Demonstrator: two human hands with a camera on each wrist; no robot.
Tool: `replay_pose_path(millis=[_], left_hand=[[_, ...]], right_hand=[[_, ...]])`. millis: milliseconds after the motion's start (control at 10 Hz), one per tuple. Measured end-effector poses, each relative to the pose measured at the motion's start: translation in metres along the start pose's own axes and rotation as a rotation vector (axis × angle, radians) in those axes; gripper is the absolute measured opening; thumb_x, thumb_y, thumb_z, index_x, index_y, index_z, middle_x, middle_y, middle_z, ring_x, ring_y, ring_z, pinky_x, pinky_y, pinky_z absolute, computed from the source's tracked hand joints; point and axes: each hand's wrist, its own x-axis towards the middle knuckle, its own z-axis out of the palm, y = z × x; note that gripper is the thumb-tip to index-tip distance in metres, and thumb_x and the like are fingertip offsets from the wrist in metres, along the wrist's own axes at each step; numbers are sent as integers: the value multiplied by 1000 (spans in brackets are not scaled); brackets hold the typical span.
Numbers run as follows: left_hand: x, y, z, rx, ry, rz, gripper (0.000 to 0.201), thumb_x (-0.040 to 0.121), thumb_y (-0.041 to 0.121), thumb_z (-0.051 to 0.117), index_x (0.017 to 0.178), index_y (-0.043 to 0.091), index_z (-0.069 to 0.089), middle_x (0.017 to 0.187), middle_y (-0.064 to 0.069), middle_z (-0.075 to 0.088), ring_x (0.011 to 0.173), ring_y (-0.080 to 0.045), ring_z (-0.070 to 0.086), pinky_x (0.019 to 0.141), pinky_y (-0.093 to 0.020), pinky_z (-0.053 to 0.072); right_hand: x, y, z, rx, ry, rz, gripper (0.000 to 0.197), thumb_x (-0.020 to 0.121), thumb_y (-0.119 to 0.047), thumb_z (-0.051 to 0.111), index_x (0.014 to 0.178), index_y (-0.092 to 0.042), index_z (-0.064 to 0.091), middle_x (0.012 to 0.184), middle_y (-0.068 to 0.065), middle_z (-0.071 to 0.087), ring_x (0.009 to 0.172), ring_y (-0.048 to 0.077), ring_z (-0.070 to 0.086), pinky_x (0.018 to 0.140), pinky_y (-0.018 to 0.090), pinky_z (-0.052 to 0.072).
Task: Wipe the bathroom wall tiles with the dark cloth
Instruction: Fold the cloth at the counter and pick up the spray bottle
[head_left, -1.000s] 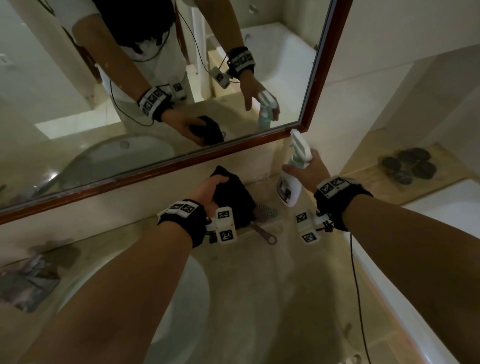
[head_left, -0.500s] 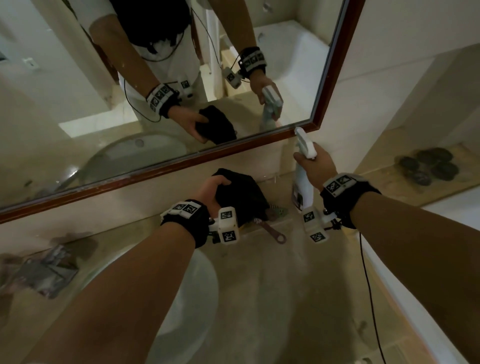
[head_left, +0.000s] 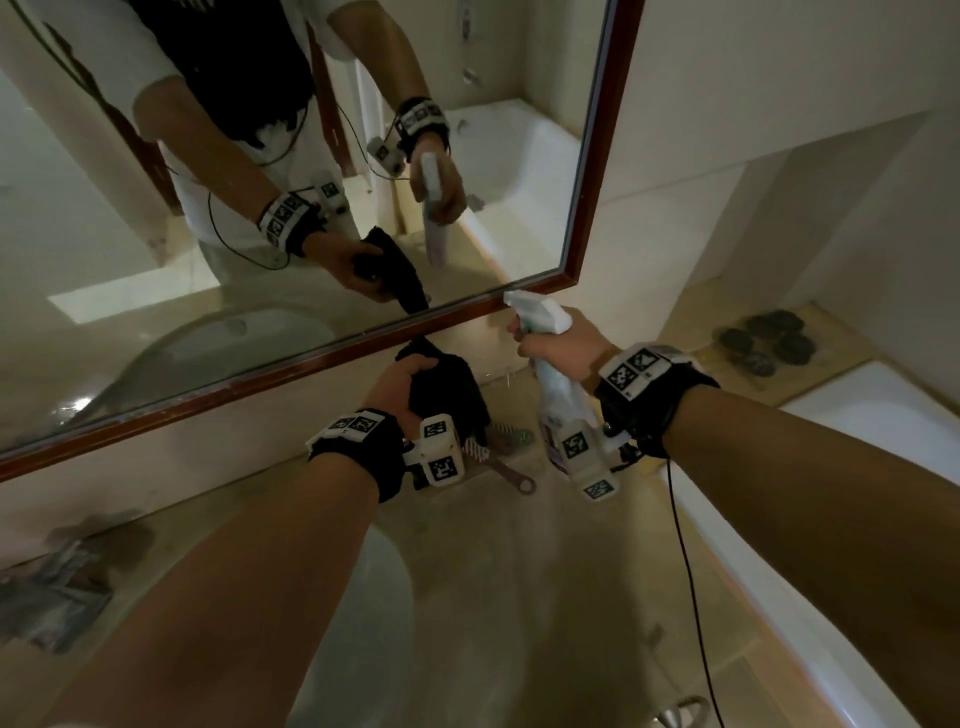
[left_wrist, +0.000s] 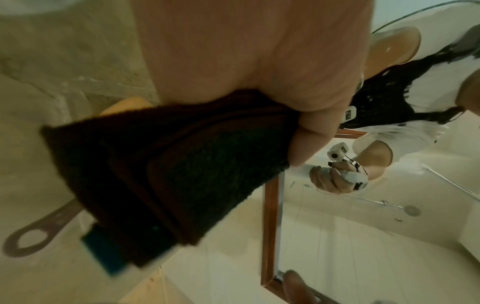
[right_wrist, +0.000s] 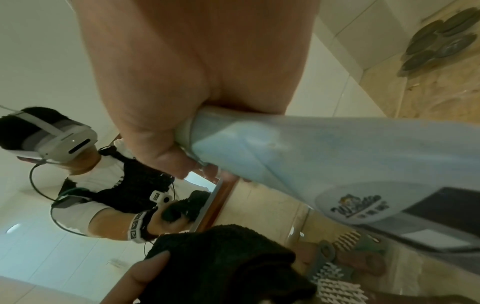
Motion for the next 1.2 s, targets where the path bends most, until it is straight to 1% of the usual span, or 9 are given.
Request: replay_pose_path(millis=[200, 300, 400, 600, 700, 800, 900, 1100, 1200], left_hand=[[-15, 3, -13, -63, 67, 45, 36, 87, 20, 60, 121, 7, 62, 113, -19, 68, 105, -38, 65, 93, -47, 51], [-16, 5, -27, -66, 91, 44, 56, 72, 21, 66, 126, 10, 62, 126, -17, 65, 112, -39, 62, 102, -51, 45], [-22, 5, -35, -96, 89, 40, 52, 77, 21, 62, 128, 10, 59, 122, -16, 65, 110, -38, 62, 98, -49, 47], [-29, 4, -45, -158, 73, 48, 42, 87, 26, 56, 123, 7, 62, 100, -15, 72, 89, -34, 68, 81, -42, 52], [-31, 3, -47, -173, 53, 64, 42, 90, 27, 52, 125, 6, 60, 97, -16, 72, 85, -33, 68, 75, -41, 52], [-28, 2, -47, -181, 35, 85, 39, 93, 27, 50, 124, 6, 59, 80, -12, 72, 63, -29, 69, 65, -35, 51], [-29, 2, -45, -186, 34, 87, 46, 91, 27, 52, 131, 6, 57, 84, -13, 72, 64, -29, 70, 65, -35, 54], [-32, 3, -40, -221, -19, 50, 45, 91, 30, 52, 129, 6, 59, 102, -19, 72, 93, -37, 67, 78, -44, 51], [-34, 3, -37, -229, -15, 45, 44, 92, 29, 50, 129, 6, 58, 105, -19, 71, 96, -37, 65, 79, -45, 51]], right_hand=[[-14, -11, 28, 42, -14, 41, 22, 75, 8, 66, 75, -14, 69, 81, 2, 69, 64, 7, 62, 66, 28, 53], [-19, -14, 40, 55, -44, 114, 16, 72, -1, 75, 74, -16, 69, 73, -5, 70, 63, 4, 62, 69, 28, 51], [-19, -14, 50, -12, -74, 198, 40, 53, -35, 77, 85, -12, 69, 85, 8, 70, 74, 18, 64, 75, 38, 54], [-29, -27, 60, -98, -110, 242, 22, 63, -19, 68, 84, -15, 62, 81, 8, 63, 80, 27, 59, 73, 37, 49], [-25, -25, 66, -125, -201, 214, 37, 58, -11, 72, 93, 0, 72, 99, 22, 70, 91, 29, 65, 79, 43, 54], [-27, -24, 70, -181, -231, 211, 38, 71, -4, 74, 109, 3, 69, 109, 21, 69, 98, 28, 66, 88, 41, 54], [-28, -23, 76, -235, -202, 214, 42, 74, -14, 75, 112, 3, 68, 112, 19, 69, 104, 31, 65, 92, 42, 52], [-36, -27, 67, -211, -178, 252, 29, 84, -4, 66, 112, 4, 63, 91, 11, 62, 82, 23, 58, 61, 21, 49], [-40, -28, 64, -185, -140, 249, 31, 83, -8, 69, 112, 1, 63, 91, 7, 60, 85, 21, 55, 72, 28, 45]])
